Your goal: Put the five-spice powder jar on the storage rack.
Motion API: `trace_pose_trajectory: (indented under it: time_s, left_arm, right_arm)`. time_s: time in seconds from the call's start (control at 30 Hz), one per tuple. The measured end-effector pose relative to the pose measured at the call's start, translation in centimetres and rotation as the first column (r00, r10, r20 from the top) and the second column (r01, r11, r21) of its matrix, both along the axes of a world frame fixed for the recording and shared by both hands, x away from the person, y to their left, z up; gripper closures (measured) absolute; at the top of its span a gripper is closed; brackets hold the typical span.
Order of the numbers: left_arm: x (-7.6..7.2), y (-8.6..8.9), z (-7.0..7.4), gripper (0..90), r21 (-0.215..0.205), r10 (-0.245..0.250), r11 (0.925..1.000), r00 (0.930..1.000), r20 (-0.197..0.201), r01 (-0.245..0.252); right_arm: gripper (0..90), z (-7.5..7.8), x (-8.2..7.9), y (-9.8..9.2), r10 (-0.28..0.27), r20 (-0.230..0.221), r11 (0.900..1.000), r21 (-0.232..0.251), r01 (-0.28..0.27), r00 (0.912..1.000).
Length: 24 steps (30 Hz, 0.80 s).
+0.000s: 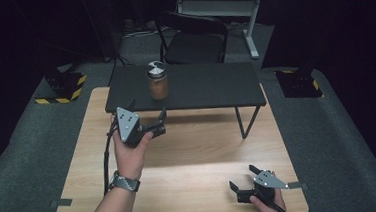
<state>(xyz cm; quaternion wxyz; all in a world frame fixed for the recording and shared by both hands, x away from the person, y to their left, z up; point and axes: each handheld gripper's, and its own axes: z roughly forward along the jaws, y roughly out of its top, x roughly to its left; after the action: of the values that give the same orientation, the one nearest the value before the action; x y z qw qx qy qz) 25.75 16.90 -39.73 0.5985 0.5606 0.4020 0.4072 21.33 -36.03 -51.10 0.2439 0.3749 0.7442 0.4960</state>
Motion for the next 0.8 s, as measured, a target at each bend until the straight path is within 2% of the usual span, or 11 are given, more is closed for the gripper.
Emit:
trace_pose_trajectory:
  time_s: [0.33, 0.57, 0.67, 0.8]
  left_arm:
    - [-3.1, 2.8, -3.5, 0.5, 0.018, -0.028, 0.9995, 0.9990, 0.035, 0.027]
    - [-5.6, 4.8, -6.6, 0.5, 0.037, -0.054, 0.9979, 0.9982, 0.024, 0.053]
    - [-6.4, 5.5, -8.0, 0.5, 0.039, -0.073, 0.9966, 0.9967, 0.034, 0.072]
    - [-7.3, 6.2, -9.1, 0.5, 0.040, -0.077, 0.9962, 0.9968, 0.018, 0.077]
  right_arm:
    - [0.7, 0.0, 0.0, 0.1, 0.000, 0.000, 1.000, -0.005, 0.000, 1.0000]
    - [0.7, 0.1, 0.1, 0.1, 0.000, -0.002, 1.000, -0.006, 0.000, 1.0000]
    - [0.7, 0.1, 0.1, 0.1, 0.001, -0.002, 1.000, -0.007, -0.001, 1.0000]
    - [0.7, 0.0, 0.1, 0.1, 0.003, -0.001, 1.000, -0.004, -0.003, 1.0000]
